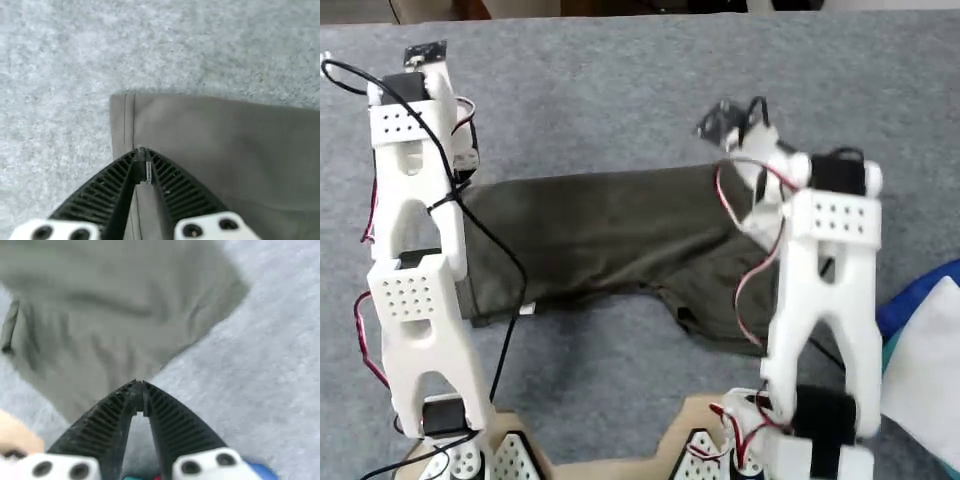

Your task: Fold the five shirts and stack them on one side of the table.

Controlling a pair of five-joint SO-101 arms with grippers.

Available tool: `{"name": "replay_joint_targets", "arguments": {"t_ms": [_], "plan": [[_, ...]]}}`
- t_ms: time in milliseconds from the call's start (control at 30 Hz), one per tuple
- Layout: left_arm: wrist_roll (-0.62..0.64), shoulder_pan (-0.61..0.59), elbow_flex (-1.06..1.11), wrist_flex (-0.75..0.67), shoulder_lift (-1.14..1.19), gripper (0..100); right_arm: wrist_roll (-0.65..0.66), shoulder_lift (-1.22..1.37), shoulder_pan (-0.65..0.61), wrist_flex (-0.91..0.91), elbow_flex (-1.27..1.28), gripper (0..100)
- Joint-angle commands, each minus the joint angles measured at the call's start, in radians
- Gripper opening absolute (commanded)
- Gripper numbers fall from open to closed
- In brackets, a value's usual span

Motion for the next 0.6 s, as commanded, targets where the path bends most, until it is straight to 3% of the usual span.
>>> {"name": "replay_joint_targets", "arguments": {"t_ms": [0, 133, 233, 400, 567], "plan": [[-0.006, -0.035, 0.103, 0.017, -0.2, 2, 0.083, -0.13, 0.015, -0.017, 0.159, 5.3], [-0.008, -0.055, 0.414, 0.003, -0.472, 2, 0.173, -0.294, 0.012, -0.02, 0.321, 9.0], [-0.008, -0.061, 0.752, -0.106, -0.717, 2, 0.232, -0.421, 0.008, -0.032, 0.424, 10.9], [-0.003, -0.04, 1.356, -0.491, -1.021, 2, 0.29, -0.529, 0.007, -0.032, 0.601, 18.3], [0.074, -0.032, 1.728, -0.895, -1.092, 2, 0.299, -0.53, -0.021, -0.064, 0.739, 20.3]]}}
